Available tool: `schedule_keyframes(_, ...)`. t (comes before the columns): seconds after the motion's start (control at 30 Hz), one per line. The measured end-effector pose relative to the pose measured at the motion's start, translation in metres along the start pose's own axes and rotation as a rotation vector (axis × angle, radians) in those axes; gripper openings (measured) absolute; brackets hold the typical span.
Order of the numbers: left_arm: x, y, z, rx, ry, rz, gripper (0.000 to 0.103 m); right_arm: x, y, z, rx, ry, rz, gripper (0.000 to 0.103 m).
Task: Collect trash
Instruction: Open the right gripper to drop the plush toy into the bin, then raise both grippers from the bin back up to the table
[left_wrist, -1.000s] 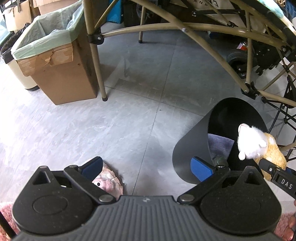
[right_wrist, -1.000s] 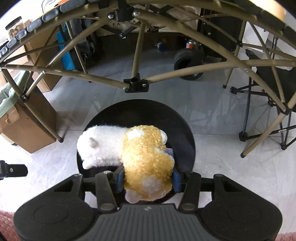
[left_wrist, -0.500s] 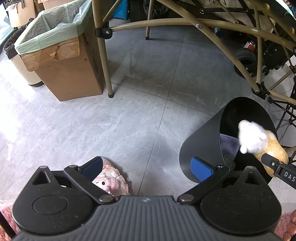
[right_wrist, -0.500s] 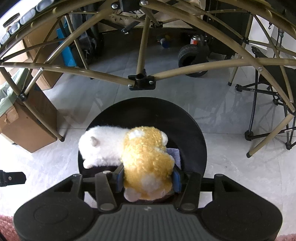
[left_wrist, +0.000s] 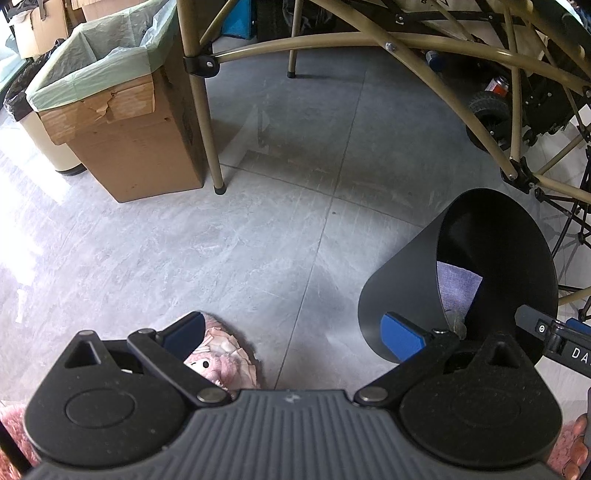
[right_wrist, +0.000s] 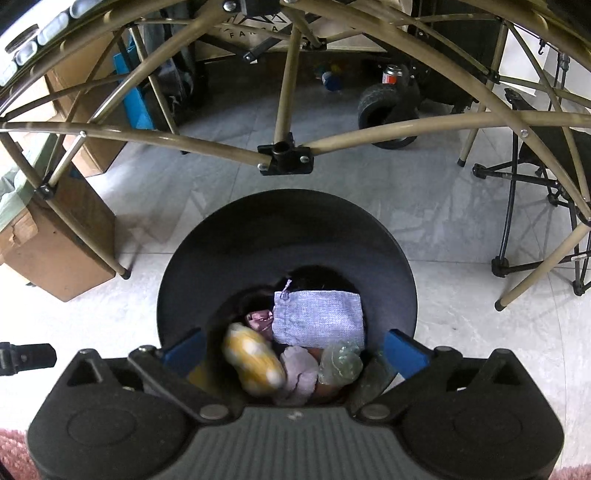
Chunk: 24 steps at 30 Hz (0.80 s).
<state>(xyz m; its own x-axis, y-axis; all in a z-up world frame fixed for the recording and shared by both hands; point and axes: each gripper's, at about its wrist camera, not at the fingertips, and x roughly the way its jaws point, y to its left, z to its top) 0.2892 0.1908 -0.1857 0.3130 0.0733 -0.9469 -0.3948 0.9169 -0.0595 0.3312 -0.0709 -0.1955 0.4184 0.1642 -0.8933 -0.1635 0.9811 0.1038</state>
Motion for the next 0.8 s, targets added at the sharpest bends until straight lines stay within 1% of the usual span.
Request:
schedule_keyframes(0.47, -0.004, -0.004, -0.001, 0.018, -0.012, -0.008, 0.103, -0.004, -0.002, -0.001, -0.001, -0.013, 0.008, 0.103)
schedule_keyframes(0.67, -0.015, -0.012, -0.002, 0.034, -0.045, -0.034, 0.103, -0.011, -0.002, -0.002, -0.003, -0.033, 0.022, 0.103)
schedule_keyframes(0.8, -0.027, -0.018, -0.002, 0.044, -0.085, -0.050, 0.103, -0.022, -0.005, -0.003, 0.001, -0.062, 0.025, 0.103)
